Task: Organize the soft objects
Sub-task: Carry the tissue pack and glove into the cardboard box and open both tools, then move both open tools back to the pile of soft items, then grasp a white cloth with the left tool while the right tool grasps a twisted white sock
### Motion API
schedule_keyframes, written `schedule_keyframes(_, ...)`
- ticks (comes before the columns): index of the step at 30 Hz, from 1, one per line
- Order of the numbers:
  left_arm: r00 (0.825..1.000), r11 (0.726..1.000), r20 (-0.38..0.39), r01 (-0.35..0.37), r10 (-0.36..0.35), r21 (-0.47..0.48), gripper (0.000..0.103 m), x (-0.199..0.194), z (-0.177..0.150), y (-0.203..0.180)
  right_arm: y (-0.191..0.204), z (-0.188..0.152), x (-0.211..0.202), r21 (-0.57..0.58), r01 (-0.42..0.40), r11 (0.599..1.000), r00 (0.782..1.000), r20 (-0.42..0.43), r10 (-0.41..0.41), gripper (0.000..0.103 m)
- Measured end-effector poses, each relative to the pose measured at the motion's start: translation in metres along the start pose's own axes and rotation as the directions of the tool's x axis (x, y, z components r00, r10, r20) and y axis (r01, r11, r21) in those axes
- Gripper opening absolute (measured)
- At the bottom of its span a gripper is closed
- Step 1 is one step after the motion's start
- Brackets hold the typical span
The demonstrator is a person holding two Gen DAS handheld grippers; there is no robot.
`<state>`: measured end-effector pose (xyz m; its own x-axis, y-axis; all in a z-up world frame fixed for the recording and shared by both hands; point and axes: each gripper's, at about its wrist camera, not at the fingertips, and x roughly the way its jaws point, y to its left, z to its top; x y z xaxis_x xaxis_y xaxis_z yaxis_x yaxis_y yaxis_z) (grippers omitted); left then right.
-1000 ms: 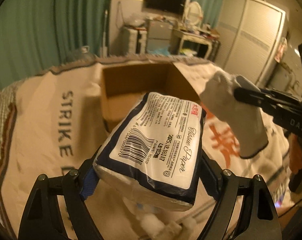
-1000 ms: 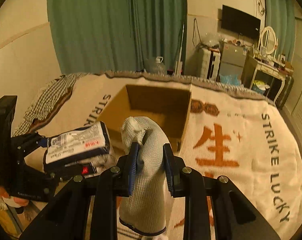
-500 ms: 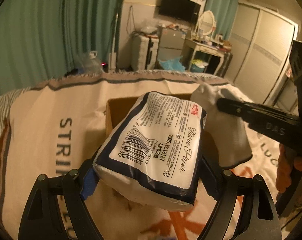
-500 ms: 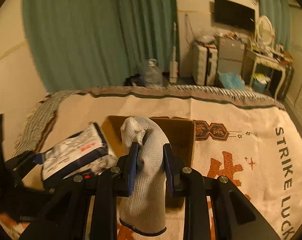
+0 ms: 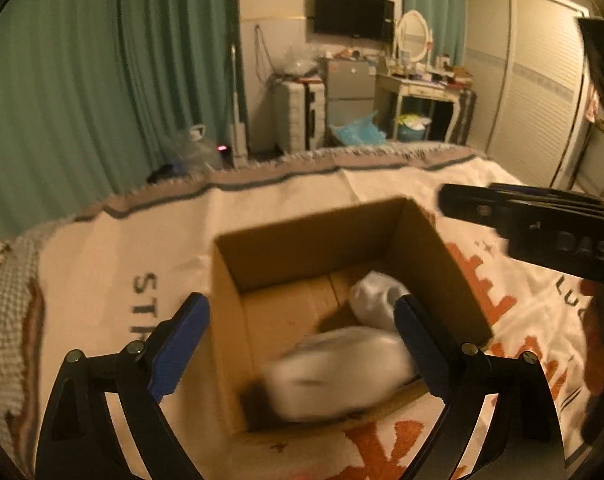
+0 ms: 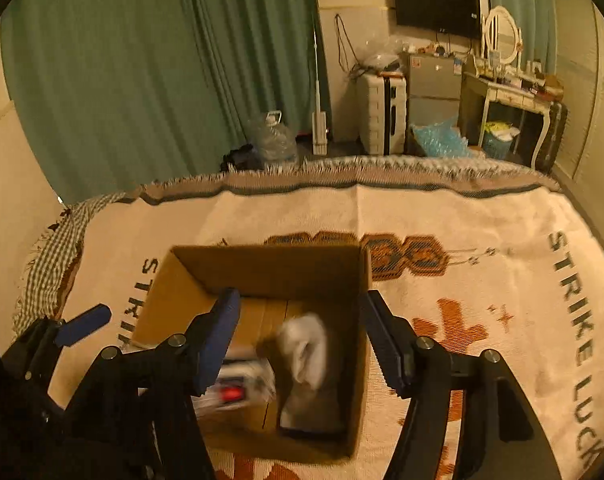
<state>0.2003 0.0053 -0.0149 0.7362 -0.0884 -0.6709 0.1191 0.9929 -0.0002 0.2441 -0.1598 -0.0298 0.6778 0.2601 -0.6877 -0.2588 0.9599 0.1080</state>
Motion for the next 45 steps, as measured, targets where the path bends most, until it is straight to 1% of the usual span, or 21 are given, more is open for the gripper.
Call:
schedule_keyframes(3,0.999,1.000,0.030,-0.019,0.019,-0.009,0.095,-0.038,0.014,0.002,0.001,0.009,-0.038,-0.012,0.006,1.000,1.000,0.028,-0.006,0.063)
schedule_keyframes(6,0.996,0.999,0.080,-0.040,0.041,-0.015,0.095,-0.079,0.023,-0.002,0.002,0.015,-0.090,-0.028,0.028,0.999,0.996,0.082,-0.026,0.064)
schedule_keyframes(7,0.994,0.999,0.096,-0.043,0.044,-0.021,0.095,-0.095,0.023,-0.003,0.002,0.014,-0.113,-0.032,0.037,0.999,0.994,0.107,-0.034,0.066)
schedule_keyframes(9,0.992,0.998,0.120,-0.044,0.048,-0.036,0.095,-0.118,0.018,-0.006,0.003,0.009,-0.143,-0.038,0.056,0.998,0.989,0.139,-0.050,0.071)
schedule_keyframes(11,0.989,0.998,0.136,-0.044,0.050,-0.048,0.095,-0.141,0.002,-0.010,0.004,-0.005,-0.173,-0.048,0.080,0.996,0.983,0.168,-0.071,0.076)
schedule_keyframes(13,0.989,0.998,0.136,-0.046,0.053,-0.053,0.095,-0.151,-0.015,-0.018,0.007,-0.026,-0.196,-0.068,0.102,0.992,0.978,0.187,-0.088,0.081)
schedule_keyframes(14,0.990,0.998,0.129,-0.044,0.051,-0.054,0.095,-0.155,-0.025,-0.021,0.009,-0.042,-0.208,-0.079,0.116,0.990,0.976,0.195,-0.099,0.084)
schedule_keyframes(16,0.994,0.998,0.103,-0.042,0.048,-0.056,0.095,-0.157,-0.046,-0.027,0.011,-0.068,-0.218,-0.092,0.121,0.988,0.977,0.186,-0.102,0.086)
schedule_keyframes(20,0.997,0.995,0.042,-0.061,0.064,-0.077,0.095,-0.153,-0.096,-0.034,0.014,-0.132,-0.218,-0.112,0.118,0.987,0.986,0.130,-0.103,0.086)
schedule_keyframes(22,0.998,0.995,-0.006,-0.060,0.059,-0.082,0.095,-0.144,-0.122,-0.035,0.014,-0.162,-0.208,-0.115,0.103,0.988,0.992,0.078,-0.095,0.086)
schedule_keyframes(25,0.994,0.993,-0.089,-0.076,0.069,-0.088,0.095,-0.123,-0.156,-0.032,0.011,-0.206,-0.183,-0.107,0.086,0.990,0.996,-0.017,-0.089,0.086)
schedule_keyframes(27,0.987,0.993,-0.128,-0.102,0.093,-0.063,0.095,-0.112,-0.174,-0.036,0.006,-0.228,-0.167,-0.094,0.089,0.992,0.993,-0.066,-0.095,0.086)
schedule_keyframes(29,0.982,0.992,-0.153,-0.122,0.114,-0.043,0.094,-0.102,-0.192,-0.036,0.000,-0.247,-0.152,-0.110,0.092,0.990,0.988,-0.117,-0.105,0.086)
schedule_keyframes(31,0.978,0.992,-0.173,-0.125,0.118,-0.030,0.094,-0.092,-0.211,-0.034,-0.008,-0.263,-0.142,-0.121,0.109,0.987,0.982,-0.139,-0.125,0.086)
schedule_keyframes(33,0.974,0.992,-0.195,-0.124,0.117,-0.020,0.094,-0.087,-0.227,-0.035,-0.018,-0.276,-0.134,-0.119,0.100,0.988,0.979,-0.165,-0.119,0.086)
schedule_keyframes(35,0.968,0.994,-0.230,-0.108,0.102,-0.016,0.094,-0.080,-0.237,-0.036,-0.023,-0.289,-0.123,-0.137,0.091,0.986,0.974,-0.196,-0.117,0.081)
schedule_keyframes(36,0.968,0.994,-0.233,-0.104,0.097,-0.020,0.094,-0.078,-0.240,-0.036,-0.023,-0.295,-0.118,-0.143,0.078,0.987,0.971,-0.214,-0.108,0.078)
schedule_keyframes(39,0.971,0.996,-0.232,-0.074,0.062,-0.044,0.094,-0.074,-0.244,-0.035,-0.023,-0.302,-0.103,-0.158,0.046,0.986,0.964,-0.252,-0.086,0.065)
schedule_keyframes(41,0.972,0.997,-0.227,-0.064,0.051,-0.052,0.093,-0.071,-0.243,-0.034,-0.019,-0.302,-0.098,-0.170,0.029,0.985,0.963,-0.261,-0.073,0.040)
schedule_keyframes(42,0.973,0.997,-0.226,-0.061,0.047,-0.057,0.093,-0.069,-0.244,-0.032,-0.017,-0.300,-0.097,-0.174,0.019,0.985,0.964,-0.258,-0.064,0.034)
schedule_keyframes(45,0.973,0.994,-0.229,-0.055,0.032,-0.091,0.093,-0.062,-0.242,-0.027,-0.009,-0.294,-0.103,-0.194,0.004,0.981,0.974,-0.223,-0.048,0.032)
